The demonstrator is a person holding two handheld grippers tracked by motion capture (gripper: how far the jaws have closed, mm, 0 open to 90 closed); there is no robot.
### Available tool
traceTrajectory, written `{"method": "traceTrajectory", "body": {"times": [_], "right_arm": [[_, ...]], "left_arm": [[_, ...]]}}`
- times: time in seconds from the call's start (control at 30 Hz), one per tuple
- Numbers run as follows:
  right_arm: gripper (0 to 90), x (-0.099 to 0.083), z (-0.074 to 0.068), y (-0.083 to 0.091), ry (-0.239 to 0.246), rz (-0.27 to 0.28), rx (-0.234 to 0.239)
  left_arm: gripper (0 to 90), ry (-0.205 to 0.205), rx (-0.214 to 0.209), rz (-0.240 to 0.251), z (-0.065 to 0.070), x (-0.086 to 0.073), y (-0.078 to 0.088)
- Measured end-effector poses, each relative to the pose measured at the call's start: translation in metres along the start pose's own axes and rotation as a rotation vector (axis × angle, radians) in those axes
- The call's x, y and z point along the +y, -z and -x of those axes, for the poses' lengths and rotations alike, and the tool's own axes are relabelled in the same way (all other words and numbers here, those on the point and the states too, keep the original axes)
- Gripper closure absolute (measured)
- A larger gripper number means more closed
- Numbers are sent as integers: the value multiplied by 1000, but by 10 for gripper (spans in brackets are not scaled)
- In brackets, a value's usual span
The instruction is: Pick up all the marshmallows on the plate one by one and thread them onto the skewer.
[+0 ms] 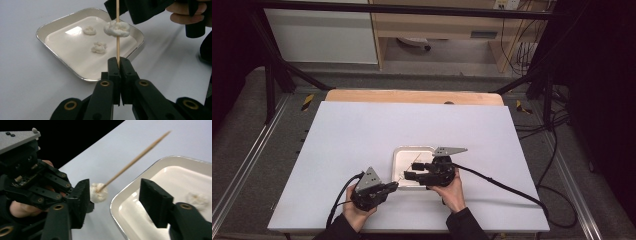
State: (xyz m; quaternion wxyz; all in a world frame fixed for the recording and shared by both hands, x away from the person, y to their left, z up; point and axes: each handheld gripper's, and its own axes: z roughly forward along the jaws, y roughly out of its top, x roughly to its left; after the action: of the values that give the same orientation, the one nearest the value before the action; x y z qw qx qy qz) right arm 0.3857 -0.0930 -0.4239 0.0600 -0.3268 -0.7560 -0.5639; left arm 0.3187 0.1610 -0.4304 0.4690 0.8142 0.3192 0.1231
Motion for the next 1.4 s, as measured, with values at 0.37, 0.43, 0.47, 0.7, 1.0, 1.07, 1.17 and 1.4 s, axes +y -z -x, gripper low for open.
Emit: {"method": "traceTrajectory", "body": {"times": [0.37, 0.43, 0.47, 0.7, 1.0, 1.07, 1.17, 1.4], "right_arm": [[146, 8, 6, 8, 99, -58, -122], [119, 9, 8, 9, 118, -75, -141], [110, 9, 9, 9, 124, -83, -149], [79, 10, 16, 8, 181, -134, -222], [69, 14, 28, 5, 207, -165, -303], [69, 16, 30, 5, 199, -169, -315], [70, 19, 33, 2, 203, -175, -332], [121, 25, 34, -12, 240, -216, -347]], "left_arm": [[880, 16, 18, 4, -8, -3, 10], [880, 18, 20, 4, -9, -4, 11], [880, 19, 20, 6, -10, -4, 12], [879, 26, 21, 6, -12, -5, 15], [879, 26, 19, 4, -12, -5, 14], [879, 27, 19, 3, -13, -5, 14], [879, 27, 19, 2, -13, -5, 14], [880, 27, 19, 2, -13, -5, 14]]}}
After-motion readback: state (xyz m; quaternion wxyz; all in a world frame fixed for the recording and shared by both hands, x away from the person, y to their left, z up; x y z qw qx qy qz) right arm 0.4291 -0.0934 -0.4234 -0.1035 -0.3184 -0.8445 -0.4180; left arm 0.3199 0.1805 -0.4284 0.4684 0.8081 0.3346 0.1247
